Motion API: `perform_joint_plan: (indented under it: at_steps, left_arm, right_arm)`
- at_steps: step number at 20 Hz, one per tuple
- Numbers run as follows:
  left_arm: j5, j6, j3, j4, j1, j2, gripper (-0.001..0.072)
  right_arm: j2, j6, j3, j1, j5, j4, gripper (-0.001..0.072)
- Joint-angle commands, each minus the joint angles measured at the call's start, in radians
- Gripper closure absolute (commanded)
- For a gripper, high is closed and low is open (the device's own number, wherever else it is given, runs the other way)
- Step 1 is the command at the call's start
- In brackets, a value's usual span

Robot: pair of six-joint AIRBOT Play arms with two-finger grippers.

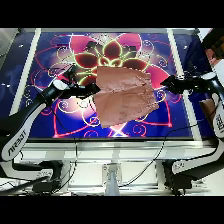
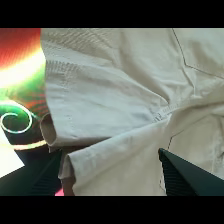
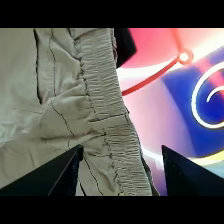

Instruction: Fold the clothes and pants, and hang the long-sleeved shirts on hangers.

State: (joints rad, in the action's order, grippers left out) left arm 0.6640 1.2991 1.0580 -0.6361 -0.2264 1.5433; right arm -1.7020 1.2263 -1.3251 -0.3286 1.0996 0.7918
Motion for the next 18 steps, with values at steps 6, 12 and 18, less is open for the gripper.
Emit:
perform_joint_plan:
  at_steps: [6,12,18]
  left_arm:
    - [0.085,-0.111,0.022,0.144,0.050,0.112,0.0006]
    - [0.055,-0.166,0.029,0.144,0.013,0.142,0.0010]
    - [-0.087,-0.166,0.030,0.144,-0.048,0.151,0.0504]
  right_arm:
    - [-0.163,0.008,-0.155,0.024,0.094,0.017,0.0172]
    - [-0.225,0.005,-0.164,0.054,0.083,0.002,0.0171]
    - [-0.281,-0.016,-0.164,0.128,0.090,-0.007,0.0177]
